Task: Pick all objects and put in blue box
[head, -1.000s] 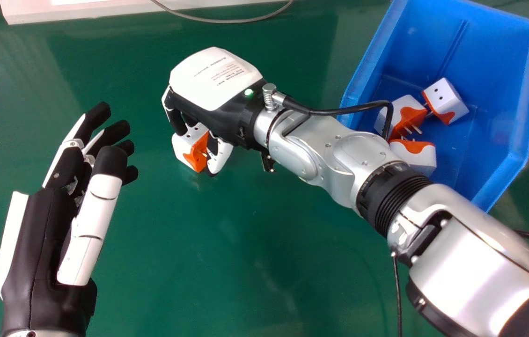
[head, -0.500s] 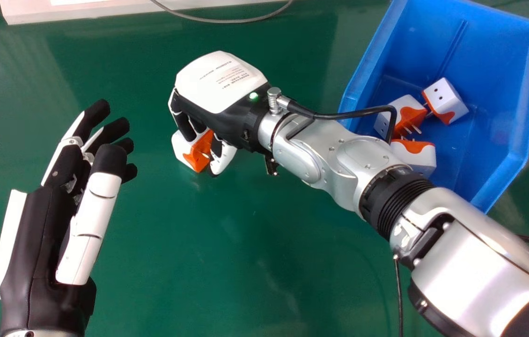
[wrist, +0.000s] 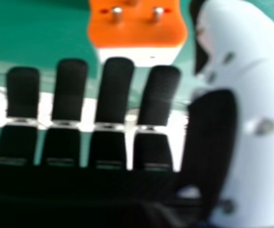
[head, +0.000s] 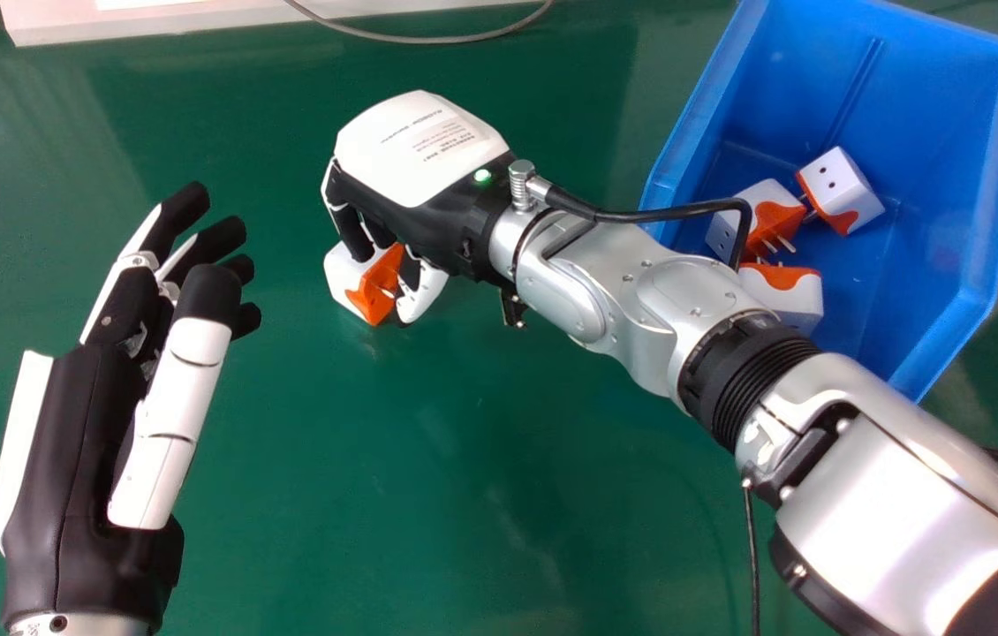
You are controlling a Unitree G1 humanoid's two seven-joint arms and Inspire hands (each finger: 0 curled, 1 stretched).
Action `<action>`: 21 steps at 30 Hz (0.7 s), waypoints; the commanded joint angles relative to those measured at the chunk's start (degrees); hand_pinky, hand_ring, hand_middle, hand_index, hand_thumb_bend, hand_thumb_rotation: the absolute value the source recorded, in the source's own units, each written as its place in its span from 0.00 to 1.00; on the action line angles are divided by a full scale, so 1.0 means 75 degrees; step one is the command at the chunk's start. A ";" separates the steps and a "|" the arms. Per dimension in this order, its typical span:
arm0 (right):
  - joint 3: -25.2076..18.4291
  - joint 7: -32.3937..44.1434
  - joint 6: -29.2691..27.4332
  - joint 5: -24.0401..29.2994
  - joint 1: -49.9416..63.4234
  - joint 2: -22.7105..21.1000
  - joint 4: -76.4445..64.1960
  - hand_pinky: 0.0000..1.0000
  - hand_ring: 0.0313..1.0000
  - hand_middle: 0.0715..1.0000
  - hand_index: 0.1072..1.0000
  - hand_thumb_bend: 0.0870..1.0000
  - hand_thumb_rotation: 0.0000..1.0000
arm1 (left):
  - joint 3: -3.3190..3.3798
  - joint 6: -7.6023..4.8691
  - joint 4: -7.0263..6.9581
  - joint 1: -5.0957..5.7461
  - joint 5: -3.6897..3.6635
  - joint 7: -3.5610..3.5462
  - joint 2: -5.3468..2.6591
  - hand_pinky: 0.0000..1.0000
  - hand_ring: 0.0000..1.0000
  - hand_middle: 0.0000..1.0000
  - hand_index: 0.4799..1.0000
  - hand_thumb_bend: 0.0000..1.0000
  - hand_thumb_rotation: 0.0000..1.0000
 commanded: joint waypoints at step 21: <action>-0.0149 -0.0145 0.0050 0.0090 -0.0749 -0.0073 0.0332 0.69 0.87 0.88 0.83 0.54 0.00 | -0.0107 -0.0301 0.0307 -0.0336 0.1078 0.0336 -0.0033 0.80 0.85 0.85 0.75 0.72 0.83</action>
